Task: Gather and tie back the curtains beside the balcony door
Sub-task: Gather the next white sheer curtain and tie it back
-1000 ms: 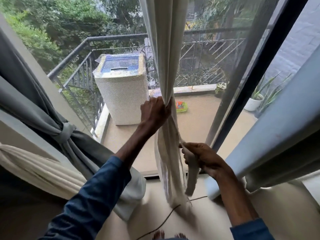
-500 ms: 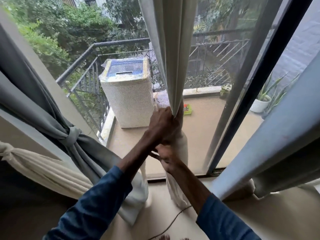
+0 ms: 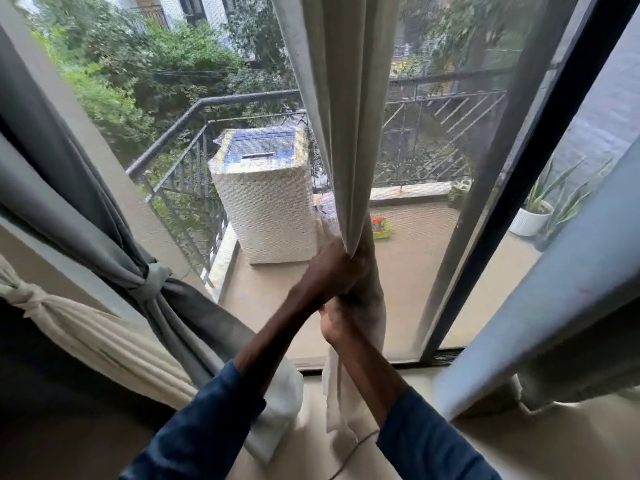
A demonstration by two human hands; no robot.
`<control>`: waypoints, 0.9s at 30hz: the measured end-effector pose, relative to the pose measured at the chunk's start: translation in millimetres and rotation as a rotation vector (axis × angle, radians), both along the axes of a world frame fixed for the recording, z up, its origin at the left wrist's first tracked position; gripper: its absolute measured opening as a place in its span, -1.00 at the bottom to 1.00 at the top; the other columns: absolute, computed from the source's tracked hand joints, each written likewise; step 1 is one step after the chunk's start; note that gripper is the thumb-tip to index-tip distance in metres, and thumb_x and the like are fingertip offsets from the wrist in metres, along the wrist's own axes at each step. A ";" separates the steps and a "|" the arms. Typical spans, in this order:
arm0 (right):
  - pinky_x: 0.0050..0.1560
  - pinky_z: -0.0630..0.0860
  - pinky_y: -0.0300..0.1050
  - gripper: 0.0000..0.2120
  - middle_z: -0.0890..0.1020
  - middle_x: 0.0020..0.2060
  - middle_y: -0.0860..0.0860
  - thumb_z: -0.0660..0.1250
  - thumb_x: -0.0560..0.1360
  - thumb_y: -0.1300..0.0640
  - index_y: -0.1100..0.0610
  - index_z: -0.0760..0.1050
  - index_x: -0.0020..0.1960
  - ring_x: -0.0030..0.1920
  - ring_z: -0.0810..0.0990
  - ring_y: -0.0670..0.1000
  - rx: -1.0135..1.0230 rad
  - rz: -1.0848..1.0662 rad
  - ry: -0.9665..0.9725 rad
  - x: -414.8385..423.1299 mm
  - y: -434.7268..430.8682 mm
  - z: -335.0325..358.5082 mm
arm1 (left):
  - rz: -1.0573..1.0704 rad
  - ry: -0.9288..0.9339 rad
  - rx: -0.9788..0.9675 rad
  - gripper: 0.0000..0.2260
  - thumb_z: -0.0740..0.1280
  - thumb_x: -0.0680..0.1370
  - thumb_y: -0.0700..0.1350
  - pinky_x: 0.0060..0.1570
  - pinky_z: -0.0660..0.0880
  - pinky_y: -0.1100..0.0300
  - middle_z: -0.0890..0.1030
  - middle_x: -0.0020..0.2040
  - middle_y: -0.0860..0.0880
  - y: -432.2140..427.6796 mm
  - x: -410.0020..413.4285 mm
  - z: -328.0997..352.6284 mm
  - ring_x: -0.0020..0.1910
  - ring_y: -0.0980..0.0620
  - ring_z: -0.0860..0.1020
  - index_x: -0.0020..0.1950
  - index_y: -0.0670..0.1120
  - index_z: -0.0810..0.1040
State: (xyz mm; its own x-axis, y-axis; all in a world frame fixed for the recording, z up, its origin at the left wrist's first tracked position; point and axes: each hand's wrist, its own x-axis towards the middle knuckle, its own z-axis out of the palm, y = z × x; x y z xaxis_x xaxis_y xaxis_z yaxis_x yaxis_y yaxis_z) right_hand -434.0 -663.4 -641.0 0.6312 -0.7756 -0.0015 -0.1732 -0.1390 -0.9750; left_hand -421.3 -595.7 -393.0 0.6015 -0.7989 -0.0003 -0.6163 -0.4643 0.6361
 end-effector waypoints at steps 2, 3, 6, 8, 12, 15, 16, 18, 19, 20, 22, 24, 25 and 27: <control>-0.02 0.61 -0.19 -0.69 0.62 0.02 -0.33 0.38 0.50 0.00 -0.11 0.51 0.23 0.07 0.63 -0.20 0.127 0.030 -0.020 -15.9 13.1 42.7 | -0.001 0.018 -0.080 -0.80 0.22 0.62 -0.11 -0.22 0.34 0.16 0.55 -0.19 -0.17 0.6 -4.9 -2.4 -0.18 -0.07 0.48 -0.10 -0.22 0.47; -0.08 0.64 -0.14 -0.63 0.67 -0.04 -0.25 0.43 0.40 0.09 -0.04 0.53 0.21 0.02 0.67 -0.10 0.251 0.006 -0.131 -23.2 25.6 77.9 | 0.004 0.024 -0.113 -0.78 0.22 0.63 -0.12 -0.27 0.30 0.20 0.54 -0.22 -0.17 1.0 -4.8 -5.0 -0.23 -0.06 0.47 -0.10 -0.26 0.48; -0.04 0.65 0.03 -0.57 0.72 0.05 0.02 0.45 0.44 0.20 0.10 0.50 0.29 -0.01 0.73 0.06 0.550 0.236 -0.105 -42.6 32.3 108.4 | 0.002 -0.014 -0.183 -0.73 0.23 0.64 -0.09 -0.35 0.25 0.15 0.54 -0.29 -0.18 0.8 2.6 -17.3 -0.33 -0.11 0.48 -0.18 -0.24 0.45; 0.09 0.59 -0.10 -0.67 0.70 0.15 0.04 0.40 0.56 0.07 0.11 0.52 0.30 0.11 0.69 0.02 0.548 0.581 0.192 -64.7 20.4 125.5 | 0.016 -0.031 -0.209 -0.70 0.25 0.64 -0.09 -0.38 0.24 0.13 0.49 -0.38 -0.08 0.8 13.9 -29.9 -0.39 -0.10 0.49 -0.27 -0.18 0.41; -0.10 0.57 -0.19 -0.77 0.72 -0.12 0.07 0.41 0.53 0.05 0.13 0.68 0.11 -0.08 0.68 0.03 0.477 0.527 0.070 -109.8 -26.1 146.1 | 0.020 0.072 -0.379 -0.69 0.25 0.66 -0.03 -0.40 0.31 0.24 0.47 -0.43 0.08 4.5 20.4 -46.5 -0.45 0.23 0.45 -0.27 -0.08 0.40; -0.13 0.54 -0.18 -0.78 0.67 -0.20 0.04 0.41 0.51 0.03 0.13 0.70 0.05 -0.12 0.62 0.01 0.455 0.251 -0.134 -124.1 -49.6 157.5 | -0.022 0.232 -0.516 -0.77 0.23 0.67 -0.09 -0.30 0.45 0.27 0.61 -0.27 0.09 4.3 12.5 -53.4 -0.26 0.28 0.56 -0.13 -0.14 0.53; -0.09 0.54 -0.16 -0.80 0.69 -0.17 0.00 0.39 0.54 0.02 0.10 0.71 0.04 -0.07 0.62 0.00 0.427 0.184 -0.139 -124.9 -54.0 156.9 | -0.042 0.269 -0.545 -0.80 0.23 0.67 -0.11 -0.24 0.47 0.29 0.62 -0.22 0.07 2.7 10.1 -54.8 -0.20 0.27 0.57 -0.08 -0.16 0.54; 0.02 0.57 -0.14 -0.73 0.74 -0.05 -0.05 0.33 0.59 -0.07 0.05 0.71 0.08 0.06 0.65 0.00 0.364 0.126 -0.042 -124.2 -56.0 152.1 | -0.092 0.319 -0.585 -0.81 0.23 0.66 -0.13 -0.13 0.50 0.25 0.64 -0.11 -0.03 -2.0 6.9 -57.3 -0.09 0.18 0.58 0.02 -0.21 0.56; 0.06 0.59 -0.14 -0.65 0.74 0.00 -0.02 0.31 0.58 -0.15 0.07 0.70 0.12 0.11 0.66 -0.01 0.369 0.130 0.010 -122.3 -55.6 145.7 | -0.118 0.339 -0.595 -0.81 0.23 0.66 -0.13 -0.10 0.51 0.24 0.64 -0.08 -0.06 -4.1 5.0 -57.9 -0.07 0.16 0.58 0.05 -0.22 0.56; 0.08 0.60 -0.14 -0.54 0.74 0.03 0.01 0.28 0.56 -0.23 0.11 0.67 0.16 0.15 0.66 -0.02 0.396 0.137 0.057 -120.5 -52.6 142.5 | -0.135 0.355 -0.600 -0.80 0.22 0.66 -0.12 -0.09 0.52 0.23 0.64 -0.07 -0.05 -6.0 4.5 -59.3 -0.06 0.16 0.58 0.06 -0.23 0.56; 0.15 0.57 -0.11 -0.36 0.71 0.10 0.05 0.23 0.52 -0.36 0.16 0.61 0.25 0.21 0.64 -0.02 0.458 0.146 0.108 -117.6 -49.9 134.0 | -0.150 0.396 -0.612 -0.83 0.22 0.65 -0.14 -0.08 0.53 0.22 0.63 -0.08 -0.01 -8.1 4.3 -61.6 -0.05 0.18 0.57 0.06 -0.20 0.57; 0.25 0.51 -0.05 -0.39 0.69 0.16 0.06 0.16 0.57 -0.34 0.11 0.58 0.31 0.24 0.62 -0.01 0.559 0.183 0.024 -116.7 -48.7 129.7 | -0.147 0.446 -0.631 -0.85 0.22 0.65 -0.13 -0.07 0.53 0.12 0.63 -0.08 0.03 -9.0 8.0 -65.6 -0.04 0.15 0.57 0.04 -0.14 0.57; 0.28 0.49 -0.03 -0.45 0.68 0.18 0.08 0.13 0.61 -0.28 0.10 0.58 0.32 0.24 0.62 0.01 0.610 0.206 -0.052 -118.2 -48.9 128.9 | -0.145 0.463 -0.640 -0.84 0.23 0.65 -0.10 -0.05 0.52 0.02 0.62 -0.07 0.01 -9.1 10.3 -67.4 -0.01 0.12 0.55 0.03 -0.13 0.57; 0.31 0.46 -0.02 -0.51 0.67 0.21 0.10 0.15 0.65 -0.19 0.14 0.58 0.31 0.26 0.61 0.02 0.672 0.196 -0.164 -120.1 -47.6 128.7 | -0.134 0.473 -0.655 -0.79 0.24 0.62 -0.03 0.00 0.50 -0.03 0.61 -0.03 -0.04 -9.0 16.4 -70.7 0.02 0.07 0.53 0.05 -0.14 0.57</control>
State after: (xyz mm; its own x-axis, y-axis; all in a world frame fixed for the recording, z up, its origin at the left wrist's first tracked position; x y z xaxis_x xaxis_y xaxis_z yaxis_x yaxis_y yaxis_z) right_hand -554.1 -711.0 -512.3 0.7917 -0.5127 -0.3321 -0.0505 0.4868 -0.8721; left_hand -404.9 -604.7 -463.7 0.5539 -0.7903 0.2620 -0.2389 0.1505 0.9593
